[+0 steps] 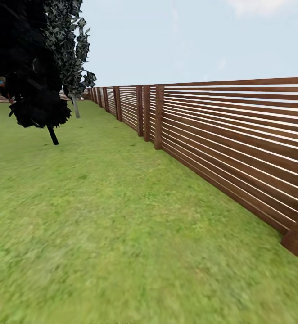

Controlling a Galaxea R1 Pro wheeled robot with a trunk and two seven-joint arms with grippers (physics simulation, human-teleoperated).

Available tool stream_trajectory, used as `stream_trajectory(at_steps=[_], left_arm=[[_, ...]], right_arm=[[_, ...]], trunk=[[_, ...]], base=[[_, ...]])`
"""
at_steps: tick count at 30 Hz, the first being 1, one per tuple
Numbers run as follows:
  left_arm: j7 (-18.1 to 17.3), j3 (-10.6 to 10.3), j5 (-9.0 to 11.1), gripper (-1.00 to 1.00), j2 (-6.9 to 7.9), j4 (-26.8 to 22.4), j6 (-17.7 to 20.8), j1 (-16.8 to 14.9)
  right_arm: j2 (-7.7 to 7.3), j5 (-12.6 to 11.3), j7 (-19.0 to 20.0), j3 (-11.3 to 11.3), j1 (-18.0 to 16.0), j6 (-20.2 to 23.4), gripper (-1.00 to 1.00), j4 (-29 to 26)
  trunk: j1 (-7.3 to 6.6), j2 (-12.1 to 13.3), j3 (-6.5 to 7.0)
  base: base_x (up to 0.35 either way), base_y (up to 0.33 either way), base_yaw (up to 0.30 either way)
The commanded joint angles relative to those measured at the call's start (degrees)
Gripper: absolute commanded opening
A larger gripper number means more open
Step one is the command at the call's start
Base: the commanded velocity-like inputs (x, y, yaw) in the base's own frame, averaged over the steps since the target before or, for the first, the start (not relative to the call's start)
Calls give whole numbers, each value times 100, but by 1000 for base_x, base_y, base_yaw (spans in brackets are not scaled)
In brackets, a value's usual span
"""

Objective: Take the three Easter eggs out of the wicker basket on the lawn in the garden, then place them on the lawn next to a single tree (choose any tree) so that all three eggs are next to the same tree and none are left in the basket.

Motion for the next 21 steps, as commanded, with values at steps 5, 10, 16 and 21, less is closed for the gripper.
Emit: stream_trajectory(at_steps=[5, 10, 16, 21], left_arm=[[0, 0, 2, 100, 0, -3, -2, 0], [0, 0, 2, 100, 0, -3, -2, 1], [0, 0, 2, 100, 0, -2, -2, 1], [0, 0, 2, 100, 0, -3, -2, -1]], right_arm=[[1, 0, 2, 0, -2, -19, 100, 5], [4, 0, 2, 0, -2, -19, 100, 5], [4, 0, 2, 0, -2, -19, 100, 5], [4, 0, 2, 0, -2, -19, 100, 5]], trunk=[[0, -2, -4], [0, -2, -4], [0, -2, -4], [0, -2, -4]], base=[[0, 0, 288], [0, 0, 289], [0, 0, 289], [0, 0, 289]])
